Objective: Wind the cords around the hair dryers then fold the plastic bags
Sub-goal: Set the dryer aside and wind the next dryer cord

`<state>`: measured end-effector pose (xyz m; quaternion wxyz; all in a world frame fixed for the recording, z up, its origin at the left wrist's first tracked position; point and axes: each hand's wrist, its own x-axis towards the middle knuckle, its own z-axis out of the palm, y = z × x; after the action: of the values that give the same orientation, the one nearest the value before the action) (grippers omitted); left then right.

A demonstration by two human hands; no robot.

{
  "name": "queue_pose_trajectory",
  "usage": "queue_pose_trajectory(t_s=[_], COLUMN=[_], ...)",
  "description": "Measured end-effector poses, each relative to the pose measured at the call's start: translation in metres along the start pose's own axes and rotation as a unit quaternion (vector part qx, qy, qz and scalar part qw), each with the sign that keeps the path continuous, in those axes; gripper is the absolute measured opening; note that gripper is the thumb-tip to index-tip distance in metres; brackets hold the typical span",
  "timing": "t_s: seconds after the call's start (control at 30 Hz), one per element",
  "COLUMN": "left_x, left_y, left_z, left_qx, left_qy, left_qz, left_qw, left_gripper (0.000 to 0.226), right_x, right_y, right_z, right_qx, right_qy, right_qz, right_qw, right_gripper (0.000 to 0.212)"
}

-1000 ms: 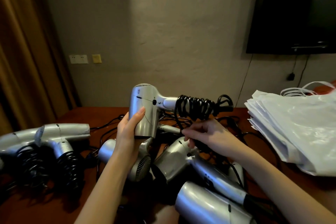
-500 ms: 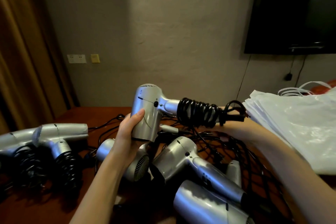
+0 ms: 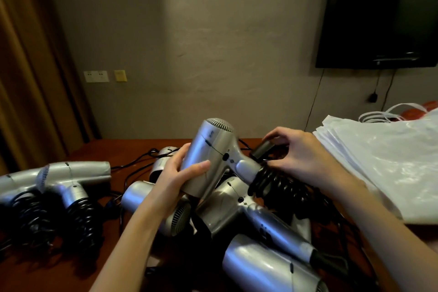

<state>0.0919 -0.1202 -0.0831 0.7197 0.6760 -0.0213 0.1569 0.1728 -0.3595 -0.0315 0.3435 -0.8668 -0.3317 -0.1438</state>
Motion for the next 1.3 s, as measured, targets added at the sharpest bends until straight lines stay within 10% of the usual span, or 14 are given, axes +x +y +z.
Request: queue_pose_trajectory(t_s=[0.13, 0.3, 0.5, 0.9, 1.3], left_x=[0.000, -0.001, 0.001, 0.007, 0.004], left_y=[-0.001, -0.004, -0.004, -0.010, -0.004], left_z=[-0.003, 0.001, 0.006, 0.000, 0.000], left_qx=[0.023, 0.074, 0.058, 0.028, -0.089], left_qy=[0.001, 0.017, 0.064, 0.171, 0.113], left_qz=[0.013, 0.030, 0.075, 0.053, 0.016], left_qw=[1.000, 0.997, 0.993, 0.983, 0.990], left_gripper=[0.084, 0.098, 0.071, 0.092, 0.077], right_x=[-0.005, 0.001, -0.001, -0.012, -0.015], right_y=[-0.008, -0.009, -0.028, -0.043, -0.029], right_z=[0.002, -0.011, -0.014, 0.043, 0.058], right_qx=[-0.151, -0.012, 0.193, 0.296, 0.194], right_qy=[0.049, -0.073, 0.005, -0.057, -0.123], right_qz=[0.037, 0.070, 0.068, 0.024, -0.014], right_qw=[0.987, 0.995, 0.979, 0.953, 0.973], right_gripper=[0.037, 0.018, 0.022, 0.020, 0.031])
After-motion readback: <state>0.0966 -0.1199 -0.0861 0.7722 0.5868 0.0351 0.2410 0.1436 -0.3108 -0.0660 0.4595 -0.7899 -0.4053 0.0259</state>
